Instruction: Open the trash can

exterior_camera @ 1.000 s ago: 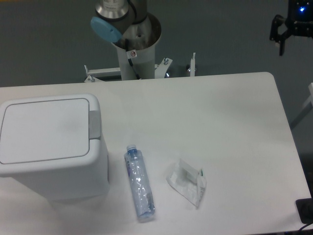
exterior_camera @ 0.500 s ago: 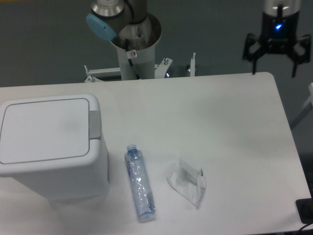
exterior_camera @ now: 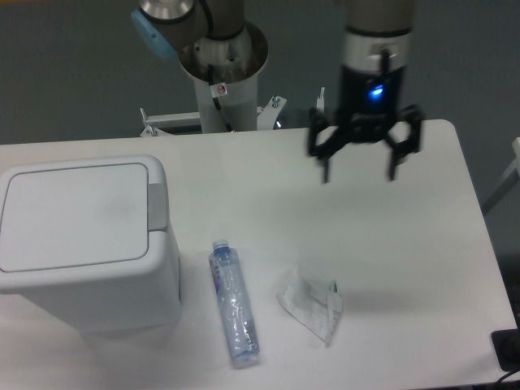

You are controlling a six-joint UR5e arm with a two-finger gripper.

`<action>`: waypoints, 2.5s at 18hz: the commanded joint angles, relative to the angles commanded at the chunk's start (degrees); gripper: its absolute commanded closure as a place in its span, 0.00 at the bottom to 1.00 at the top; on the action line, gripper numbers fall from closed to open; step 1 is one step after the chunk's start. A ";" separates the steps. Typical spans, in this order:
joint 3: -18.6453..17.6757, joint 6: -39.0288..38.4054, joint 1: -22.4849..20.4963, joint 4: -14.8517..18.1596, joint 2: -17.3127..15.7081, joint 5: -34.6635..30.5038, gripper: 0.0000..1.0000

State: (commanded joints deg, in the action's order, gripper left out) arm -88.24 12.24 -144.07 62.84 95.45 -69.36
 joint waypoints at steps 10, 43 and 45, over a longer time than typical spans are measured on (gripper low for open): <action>-2.63 -9.17 8.36 -0.26 -0.70 4.76 0.00; -2.65 -8.29 9.95 -5.52 -0.34 3.70 0.00; -0.10 -6.02 8.99 -6.33 -0.88 3.62 0.00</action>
State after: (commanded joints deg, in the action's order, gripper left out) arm -88.34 6.22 -135.08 56.51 94.57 -65.74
